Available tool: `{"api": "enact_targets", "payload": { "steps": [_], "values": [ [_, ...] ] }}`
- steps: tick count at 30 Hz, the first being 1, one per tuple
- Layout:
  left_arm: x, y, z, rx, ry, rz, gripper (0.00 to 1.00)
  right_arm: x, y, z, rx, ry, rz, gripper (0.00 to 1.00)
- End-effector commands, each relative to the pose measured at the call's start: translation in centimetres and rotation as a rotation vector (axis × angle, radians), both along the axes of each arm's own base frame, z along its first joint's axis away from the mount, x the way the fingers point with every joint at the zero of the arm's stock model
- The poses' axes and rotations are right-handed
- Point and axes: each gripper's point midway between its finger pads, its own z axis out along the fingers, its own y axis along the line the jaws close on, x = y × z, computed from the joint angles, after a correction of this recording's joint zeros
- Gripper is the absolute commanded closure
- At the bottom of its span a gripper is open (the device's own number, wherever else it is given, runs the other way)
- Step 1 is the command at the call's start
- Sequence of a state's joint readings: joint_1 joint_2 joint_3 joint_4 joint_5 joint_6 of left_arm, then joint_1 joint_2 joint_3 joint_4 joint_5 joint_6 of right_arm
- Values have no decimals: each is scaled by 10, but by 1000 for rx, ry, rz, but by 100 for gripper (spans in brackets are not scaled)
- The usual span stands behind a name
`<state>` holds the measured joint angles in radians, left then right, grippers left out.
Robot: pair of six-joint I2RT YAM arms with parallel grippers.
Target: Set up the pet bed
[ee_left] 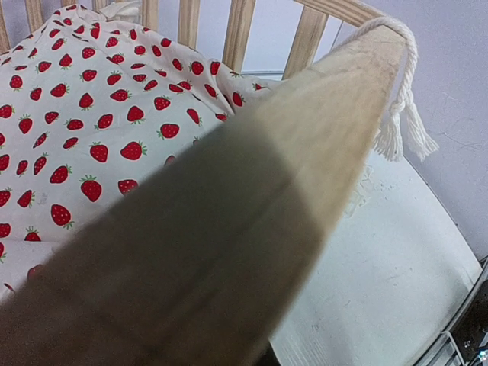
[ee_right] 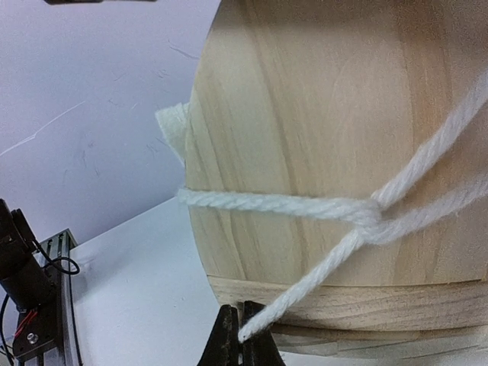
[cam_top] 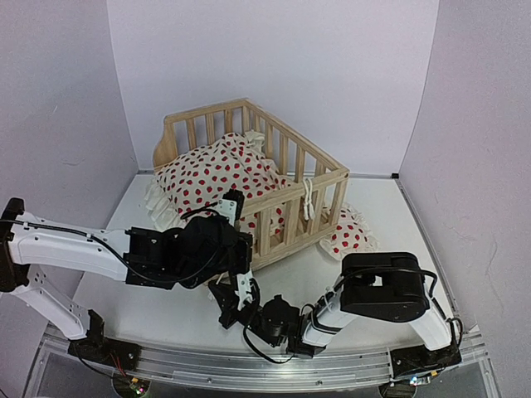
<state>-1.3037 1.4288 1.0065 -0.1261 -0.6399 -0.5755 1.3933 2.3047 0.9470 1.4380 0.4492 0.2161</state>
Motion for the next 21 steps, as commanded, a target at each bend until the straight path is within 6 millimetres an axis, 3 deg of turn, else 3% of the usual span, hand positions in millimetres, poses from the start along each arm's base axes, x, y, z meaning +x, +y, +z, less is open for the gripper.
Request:
{"api": "enact_targets", "payload": {
  "steps": [1,7,13,21],
  "values": [
    [5,-31,33,-134,-29,-60,100,-8,-10,-64,-282,36,7,100],
    [-22,-12,26,-185,50,-166,100,8,-63,-52,-356,2,-109,100],
    [-52,29,5,-249,179,-216,100,13,-74,-49,-373,33,-89,100],
    [-47,102,-46,-222,284,46,100,36,-104,-33,-378,52,-180,100]
  ]
}}
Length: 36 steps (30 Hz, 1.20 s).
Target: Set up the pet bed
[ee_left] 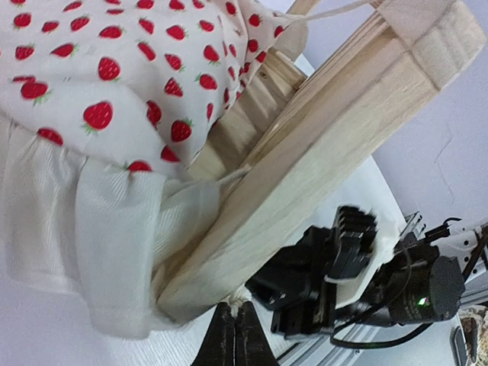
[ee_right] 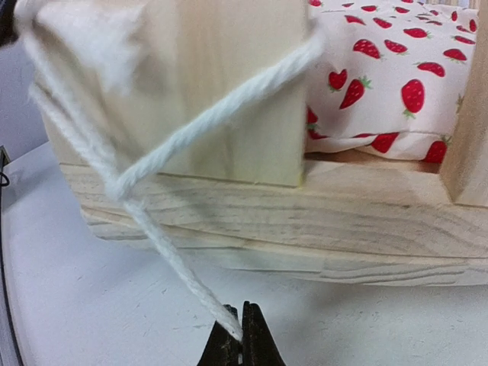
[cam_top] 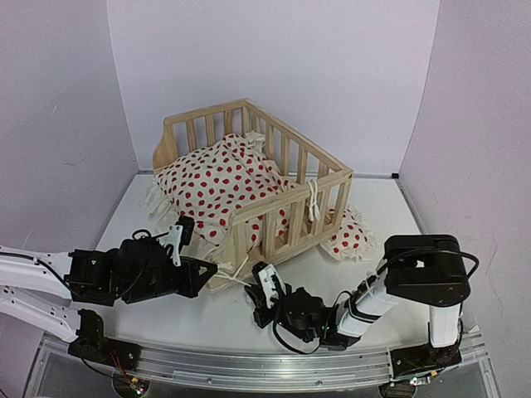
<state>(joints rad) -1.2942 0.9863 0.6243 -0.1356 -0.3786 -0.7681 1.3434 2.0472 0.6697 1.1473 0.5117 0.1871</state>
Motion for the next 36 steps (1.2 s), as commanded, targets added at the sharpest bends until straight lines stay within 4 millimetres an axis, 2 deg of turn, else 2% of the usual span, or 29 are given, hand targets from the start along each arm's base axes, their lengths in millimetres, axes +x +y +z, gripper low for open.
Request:
{"api": "enact_targets", "payload": {
  "steps": [1,6,11,15,18,23,30,36],
  "values": [
    [11,42,-27,35,95,213,100,20,-26,-1,-65,7,-72,100],
    [10,95,-73,96,248,481,100,38,-30,-10,-119,10,-100,100],
    [3,120,-106,105,324,583,100,60,-50,-11,-166,4,-216,100],
    [-3,124,-127,152,366,598,100,68,-56,-18,-217,10,-248,100],
    [-9,118,-140,190,406,573,100,68,-66,-29,-237,38,-277,100],
    [-14,121,-149,211,410,580,100,69,-71,-42,-271,43,-296,100],
    [-25,124,-167,265,463,577,100,78,-63,-32,-279,25,-284,100],
    [-55,101,-182,269,522,501,100,80,-59,-19,-260,12,-283,100]
  ]
}}
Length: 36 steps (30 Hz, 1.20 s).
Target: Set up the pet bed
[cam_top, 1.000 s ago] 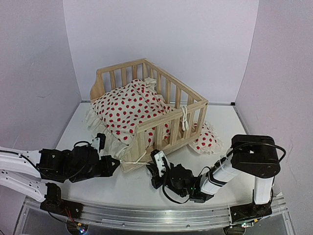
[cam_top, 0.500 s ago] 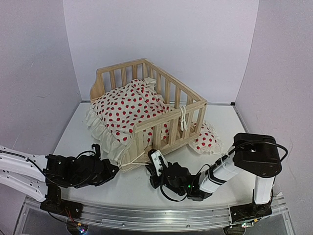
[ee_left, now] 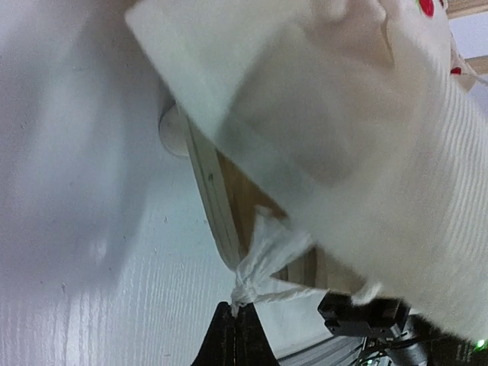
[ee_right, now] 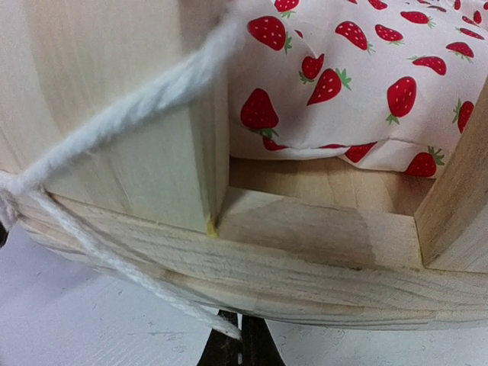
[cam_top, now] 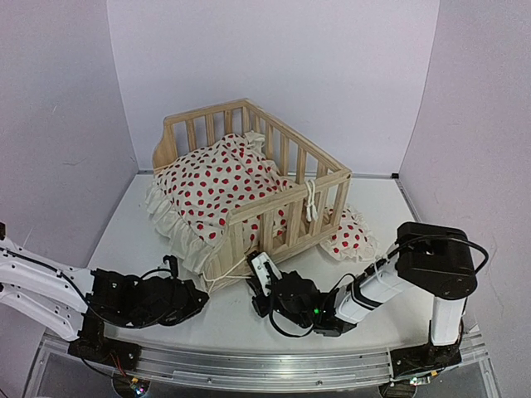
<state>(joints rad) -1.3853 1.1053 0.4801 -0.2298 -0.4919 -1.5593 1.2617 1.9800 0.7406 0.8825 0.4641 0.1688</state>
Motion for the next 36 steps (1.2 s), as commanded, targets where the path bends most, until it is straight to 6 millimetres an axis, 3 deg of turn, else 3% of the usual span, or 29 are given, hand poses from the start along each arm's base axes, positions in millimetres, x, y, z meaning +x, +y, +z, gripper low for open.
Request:
{"api": "enact_targets", "payload": {
  "steps": [1,6,10,12,14,17,22,24,25,27,30,32,34,36],
  "values": [
    [-37,64,-78,358,135,-30,100,50,-54,-14,-136,-38,-249,100],
    [-32,59,-82,384,103,-29,100,50,-49,-15,-137,-35,-230,100],
    [-24,61,-65,354,52,-14,100,42,-49,-10,-141,4,-198,99],
    [-22,55,-51,323,13,-46,95,36,-53,-9,-176,51,-183,78],
    [-19,47,-36,303,-30,-88,83,27,-63,-13,-249,129,-173,48],
    [-17,33,-8,260,-96,-148,63,8,-98,-22,-373,237,-189,25],
    [-15,11,49,202,-250,-290,46,-17,-178,-6,-576,258,-220,4],
    [-20,-5,82,169,-340,-409,41,-18,-201,16,-600,254,-227,2],
    [-23,-11,100,148,-388,-461,32,-16,-211,34,-594,254,-236,2],
    [-33,-27,139,83,-486,-581,24,-4,-236,58,-585,293,-291,2],
    [-44,-44,203,23,-649,-703,22,12,-258,101,-474,343,-340,2],
    [-44,-54,253,2,-763,-747,20,25,-265,142,-351,336,-364,2],
    [-25,-58,292,8,-826,-737,19,45,-274,178,-243,360,-384,2],
    [5,-62,320,-5,-850,-731,19,71,-280,200,-131,459,-371,2]
  ]
}}
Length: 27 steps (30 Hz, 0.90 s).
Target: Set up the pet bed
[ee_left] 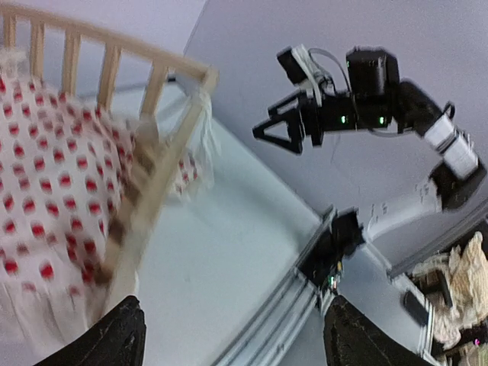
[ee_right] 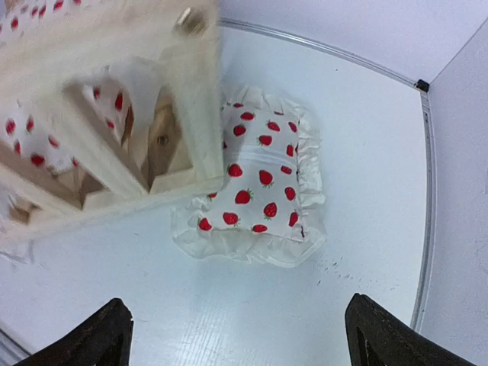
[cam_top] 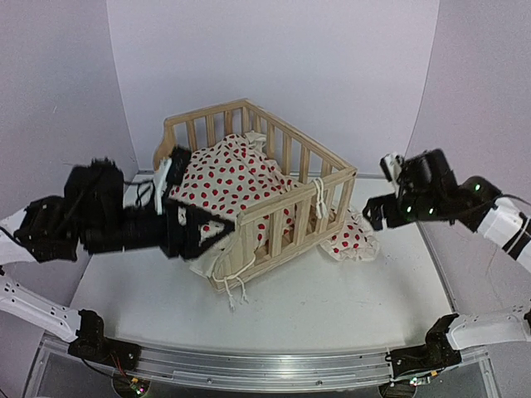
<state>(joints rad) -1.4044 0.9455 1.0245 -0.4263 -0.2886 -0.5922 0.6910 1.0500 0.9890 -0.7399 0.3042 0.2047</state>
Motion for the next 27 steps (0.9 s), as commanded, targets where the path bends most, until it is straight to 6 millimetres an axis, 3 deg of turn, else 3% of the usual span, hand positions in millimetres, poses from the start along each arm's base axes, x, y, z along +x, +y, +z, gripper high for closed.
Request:
{"api": "enact_targets", "payload": {
  "steps": [1,2,3,6,9,12,17,23,27],
  "values": [
    [54,-10,96,-82,-199,-52,19,37,-6,60,257,105,26,2],
    [73,-14,95,-75,-176,-54,19,51,-6,69,301,118,30,2],
    [89,-17,111,-100,-179,-59,20,65,-3,79,327,121,34,2],
    [151,-18,119,-89,-152,9,22,96,10,104,408,136,83,2],
    [209,-14,105,-85,-101,26,23,119,35,118,505,175,189,2],
    [246,-33,82,-30,-140,-46,25,128,58,124,585,220,290,2],
    [260,-70,50,-4,-335,-243,25,128,76,110,635,296,356,2],
    [256,-95,3,3,-667,-456,27,126,93,86,628,349,378,2],
    [270,-117,-24,-7,-709,-547,31,122,106,79,618,366,402,2]
  ]
}}
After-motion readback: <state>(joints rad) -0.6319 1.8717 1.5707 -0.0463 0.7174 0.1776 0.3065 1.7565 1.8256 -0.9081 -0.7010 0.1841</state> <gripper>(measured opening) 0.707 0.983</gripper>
